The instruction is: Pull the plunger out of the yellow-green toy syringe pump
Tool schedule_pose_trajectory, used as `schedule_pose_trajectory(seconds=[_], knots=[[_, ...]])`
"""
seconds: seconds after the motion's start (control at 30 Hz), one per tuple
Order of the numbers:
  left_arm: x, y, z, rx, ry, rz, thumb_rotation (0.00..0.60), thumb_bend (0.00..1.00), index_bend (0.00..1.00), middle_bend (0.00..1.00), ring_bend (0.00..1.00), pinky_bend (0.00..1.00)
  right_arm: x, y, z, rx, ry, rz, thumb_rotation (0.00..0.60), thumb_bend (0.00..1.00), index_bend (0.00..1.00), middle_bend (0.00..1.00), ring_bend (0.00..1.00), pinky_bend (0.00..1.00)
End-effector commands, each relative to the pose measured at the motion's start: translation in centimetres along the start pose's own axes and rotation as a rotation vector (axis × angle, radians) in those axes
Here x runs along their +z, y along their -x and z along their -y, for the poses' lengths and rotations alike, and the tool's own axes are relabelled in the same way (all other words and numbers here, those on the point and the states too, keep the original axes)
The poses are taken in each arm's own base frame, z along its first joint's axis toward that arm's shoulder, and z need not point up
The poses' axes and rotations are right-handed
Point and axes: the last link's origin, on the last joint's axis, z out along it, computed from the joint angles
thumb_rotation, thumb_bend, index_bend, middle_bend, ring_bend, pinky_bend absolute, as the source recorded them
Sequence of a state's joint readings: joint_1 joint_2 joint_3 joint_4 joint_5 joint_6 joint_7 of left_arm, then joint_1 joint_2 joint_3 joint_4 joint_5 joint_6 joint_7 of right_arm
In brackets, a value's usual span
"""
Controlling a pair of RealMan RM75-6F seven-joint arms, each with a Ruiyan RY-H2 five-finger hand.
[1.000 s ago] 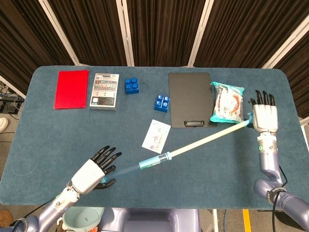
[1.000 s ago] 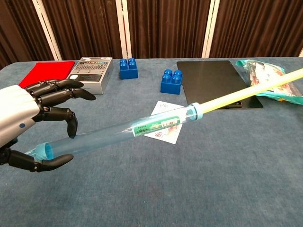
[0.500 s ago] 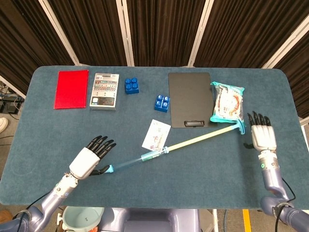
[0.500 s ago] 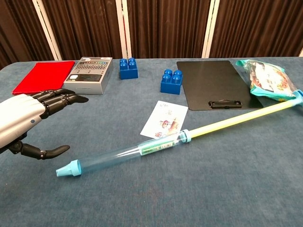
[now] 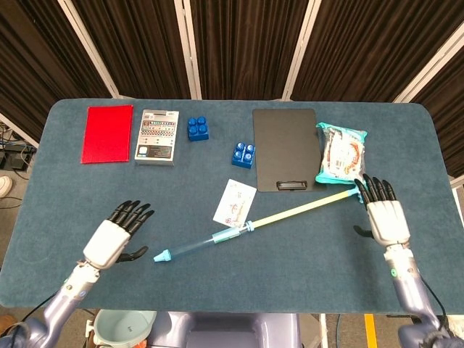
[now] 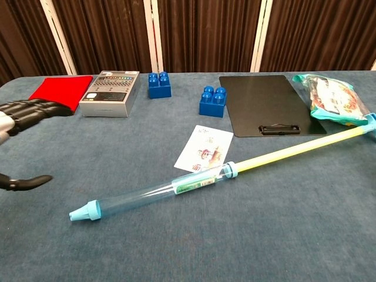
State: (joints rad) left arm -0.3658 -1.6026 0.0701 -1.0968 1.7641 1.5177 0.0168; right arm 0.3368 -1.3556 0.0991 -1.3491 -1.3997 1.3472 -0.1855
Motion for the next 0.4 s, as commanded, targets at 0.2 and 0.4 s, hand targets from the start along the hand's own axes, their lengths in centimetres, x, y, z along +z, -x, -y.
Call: schedule_pose_trajectory(seconds=[0.2,0.4], knots=[[-7.3,-4.8,2.9,0.020,-0.418,0.134,0.600,0.19,0.07,0.05,0.07,0.13,-9.2,-3.7,-2.3,-0.006,0.081,0.005,0.600,0.01,0.00,0.00,0.00,0.08],[-8.5,-7.2,4.2,0.002,-0.487,0.063,0.600,0.15,0.06,0.04,0.06,0.13,-11.3,-4.0,-3.5,-0.011,0.116,-0.016,0.600,0.00,0.00,0.00,0.00,0.07]])
